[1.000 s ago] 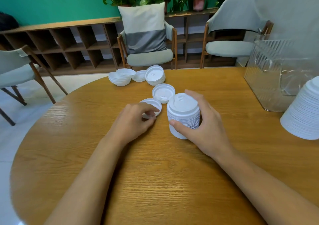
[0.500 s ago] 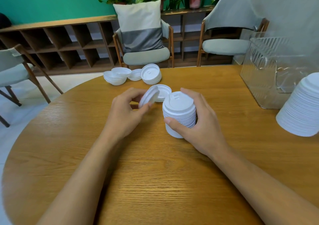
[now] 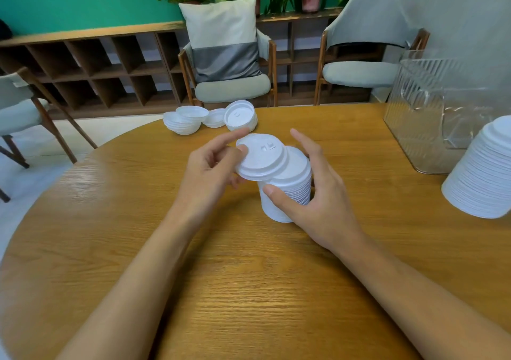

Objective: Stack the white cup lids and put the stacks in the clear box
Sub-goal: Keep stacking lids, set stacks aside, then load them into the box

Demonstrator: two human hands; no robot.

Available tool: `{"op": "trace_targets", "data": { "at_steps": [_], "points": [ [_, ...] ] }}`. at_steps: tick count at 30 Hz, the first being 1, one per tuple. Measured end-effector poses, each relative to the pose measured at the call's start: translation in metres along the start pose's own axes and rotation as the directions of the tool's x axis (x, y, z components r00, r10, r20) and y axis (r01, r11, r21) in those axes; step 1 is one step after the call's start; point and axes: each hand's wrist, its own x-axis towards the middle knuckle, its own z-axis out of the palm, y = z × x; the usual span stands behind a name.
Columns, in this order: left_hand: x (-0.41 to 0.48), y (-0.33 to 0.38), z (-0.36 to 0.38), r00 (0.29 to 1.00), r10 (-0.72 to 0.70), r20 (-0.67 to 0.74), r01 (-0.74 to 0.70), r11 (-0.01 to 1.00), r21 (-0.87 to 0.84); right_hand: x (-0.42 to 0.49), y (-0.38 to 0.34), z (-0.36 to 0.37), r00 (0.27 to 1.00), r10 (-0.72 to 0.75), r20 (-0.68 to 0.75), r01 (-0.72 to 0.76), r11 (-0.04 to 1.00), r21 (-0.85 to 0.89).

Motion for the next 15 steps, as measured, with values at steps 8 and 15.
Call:
{"op": "trace_targets", "data": {
  "at_steps": [8,15],
  "points": [
    [-0.009,-0.005,0.013,0.988,0.155,0.027,-0.152,0.891,0.427,-0.001,0.001,0.001,0.999,-0.048,0.017,0.049,0.999,-0.025],
    [-0.006,0.003,-0.002,0.934,0.061,0.352,-0.084,0.995,0.053,-0.001,0.000,0.001,0.998,-0.054,0.016,0.054,0.998,-0.007]
  ]
}}
